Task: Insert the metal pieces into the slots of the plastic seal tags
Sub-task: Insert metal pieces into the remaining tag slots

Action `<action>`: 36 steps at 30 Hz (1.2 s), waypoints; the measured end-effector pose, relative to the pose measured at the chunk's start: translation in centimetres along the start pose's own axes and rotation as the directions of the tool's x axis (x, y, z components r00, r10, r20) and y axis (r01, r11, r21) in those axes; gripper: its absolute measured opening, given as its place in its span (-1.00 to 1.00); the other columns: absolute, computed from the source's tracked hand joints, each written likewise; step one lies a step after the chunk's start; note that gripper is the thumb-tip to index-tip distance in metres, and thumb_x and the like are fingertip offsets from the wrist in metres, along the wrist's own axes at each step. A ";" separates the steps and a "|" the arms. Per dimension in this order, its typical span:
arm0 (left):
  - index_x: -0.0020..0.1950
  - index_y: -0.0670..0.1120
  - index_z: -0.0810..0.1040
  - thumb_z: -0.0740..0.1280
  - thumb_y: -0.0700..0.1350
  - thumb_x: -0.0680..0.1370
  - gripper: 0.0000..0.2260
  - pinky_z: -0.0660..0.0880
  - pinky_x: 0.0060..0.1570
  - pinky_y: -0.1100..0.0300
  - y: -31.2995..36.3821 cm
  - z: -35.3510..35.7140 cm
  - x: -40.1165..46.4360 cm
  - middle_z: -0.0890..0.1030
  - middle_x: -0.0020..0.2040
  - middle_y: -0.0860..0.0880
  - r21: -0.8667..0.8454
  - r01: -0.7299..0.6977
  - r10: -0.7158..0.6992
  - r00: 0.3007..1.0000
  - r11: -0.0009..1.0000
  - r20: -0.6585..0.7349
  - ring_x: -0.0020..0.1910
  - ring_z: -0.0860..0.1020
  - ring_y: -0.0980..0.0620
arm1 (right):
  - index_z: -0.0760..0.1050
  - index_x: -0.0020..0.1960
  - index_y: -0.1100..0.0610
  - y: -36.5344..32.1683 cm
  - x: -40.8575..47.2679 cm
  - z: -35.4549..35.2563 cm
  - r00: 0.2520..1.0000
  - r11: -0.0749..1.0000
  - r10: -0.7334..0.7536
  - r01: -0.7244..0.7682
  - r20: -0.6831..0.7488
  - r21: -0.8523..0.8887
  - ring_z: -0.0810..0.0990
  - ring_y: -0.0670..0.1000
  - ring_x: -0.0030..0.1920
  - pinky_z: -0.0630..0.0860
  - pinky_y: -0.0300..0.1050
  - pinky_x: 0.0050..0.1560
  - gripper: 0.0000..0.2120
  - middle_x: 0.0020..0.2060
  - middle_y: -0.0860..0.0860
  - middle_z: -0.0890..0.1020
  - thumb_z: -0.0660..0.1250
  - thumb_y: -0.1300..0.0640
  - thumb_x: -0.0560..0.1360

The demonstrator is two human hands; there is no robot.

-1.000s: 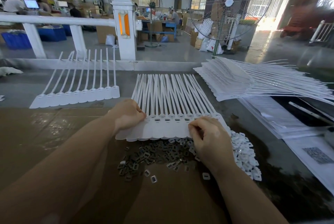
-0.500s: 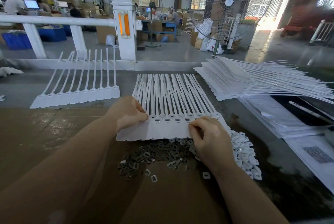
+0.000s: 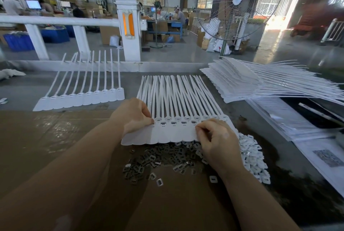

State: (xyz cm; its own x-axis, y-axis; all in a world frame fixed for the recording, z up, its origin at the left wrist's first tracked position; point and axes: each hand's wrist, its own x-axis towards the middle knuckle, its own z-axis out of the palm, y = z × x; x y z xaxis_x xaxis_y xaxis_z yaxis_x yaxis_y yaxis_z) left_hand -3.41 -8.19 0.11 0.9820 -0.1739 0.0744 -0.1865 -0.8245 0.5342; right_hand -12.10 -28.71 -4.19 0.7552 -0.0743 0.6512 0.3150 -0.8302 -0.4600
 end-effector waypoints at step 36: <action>0.00 0.07 0.63 0.36 -0.05 0.51 -0.89 0.40 -0.14 0.56 5.3 2.4 -6.1 0.47 -0.25 0.34 -0.142 -0.285 0.283 0.958 0.948 -0.031 -0.29 0.46 0.44 | 0.61 -0.18 0.24 0.0 0.3 -0.4 0.997 0.996 0.053 -0.048 -0.064 0.079 0.54 0.00 -0.19 0.49 -0.11 -0.12 -0.96 -0.26 0.02 0.62 0.39 0.30 0.43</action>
State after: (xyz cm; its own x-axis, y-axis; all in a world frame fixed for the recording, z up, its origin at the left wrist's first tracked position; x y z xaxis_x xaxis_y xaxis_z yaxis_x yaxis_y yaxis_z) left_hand -10.50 -12.77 0.44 0.8893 -0.3837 0.2488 -0.4521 -0.6557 0.6047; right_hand -12.08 -28.95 -3.81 0.7325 -0.1533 0.6632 0.3231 -0.7793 -0.5370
